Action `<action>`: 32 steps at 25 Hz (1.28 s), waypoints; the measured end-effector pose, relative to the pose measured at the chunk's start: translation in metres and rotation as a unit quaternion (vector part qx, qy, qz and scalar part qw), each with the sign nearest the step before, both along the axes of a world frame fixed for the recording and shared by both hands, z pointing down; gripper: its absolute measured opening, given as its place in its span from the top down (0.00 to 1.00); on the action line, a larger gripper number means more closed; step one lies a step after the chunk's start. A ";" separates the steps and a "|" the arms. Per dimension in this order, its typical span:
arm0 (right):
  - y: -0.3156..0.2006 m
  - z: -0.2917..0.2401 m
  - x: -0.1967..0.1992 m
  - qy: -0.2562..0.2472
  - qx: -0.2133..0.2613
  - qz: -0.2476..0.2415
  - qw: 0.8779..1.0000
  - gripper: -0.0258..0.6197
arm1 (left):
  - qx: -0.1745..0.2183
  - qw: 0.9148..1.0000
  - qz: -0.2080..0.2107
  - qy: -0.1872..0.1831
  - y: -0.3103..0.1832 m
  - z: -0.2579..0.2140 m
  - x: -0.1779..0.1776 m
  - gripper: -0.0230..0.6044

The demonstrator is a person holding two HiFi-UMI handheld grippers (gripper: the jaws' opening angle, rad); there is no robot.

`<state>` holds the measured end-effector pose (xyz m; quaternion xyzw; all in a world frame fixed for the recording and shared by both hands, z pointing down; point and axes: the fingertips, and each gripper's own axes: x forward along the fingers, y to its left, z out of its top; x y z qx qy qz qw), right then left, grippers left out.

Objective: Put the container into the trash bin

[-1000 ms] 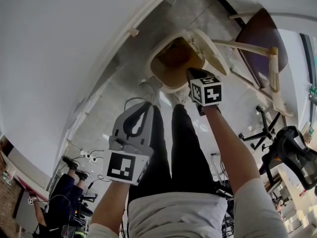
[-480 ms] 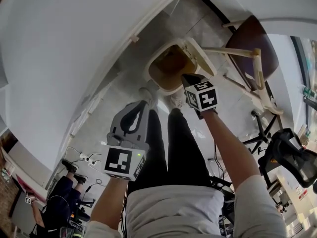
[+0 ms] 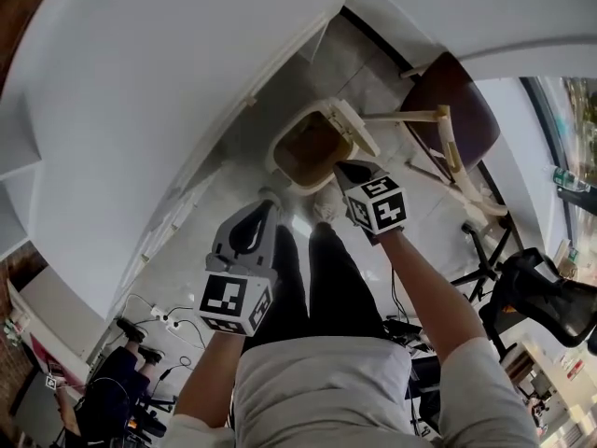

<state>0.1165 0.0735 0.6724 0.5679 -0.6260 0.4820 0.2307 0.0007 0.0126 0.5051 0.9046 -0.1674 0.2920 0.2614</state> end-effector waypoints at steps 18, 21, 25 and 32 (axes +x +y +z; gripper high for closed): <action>0.013 -0.168 0.009 -0.007 0.102 0.012 0.995 0.91 | 0.036 0.999 0.026 0.027 0.013 -0.088 0.018 0.94; 0.011 -0.193 0.013 -0.003 0.120 0.005 0.993 0.92 | 0.051 0.998 0.029 0.035 0.012 -0.102 0.025 0.94; 0.014 -0.218 0.013 -0.003 0.135 0.008 0.991 0.92 | 0.060 0.997 0.033 0.040 0.014 -0.118 0.024 0.94; 0.018 -0.254 0.014 -0.007 0.159 0.019 0.987 0.92 | 0.082 0.994 0.036 0.057 0.015 -0.150 0.027 0.94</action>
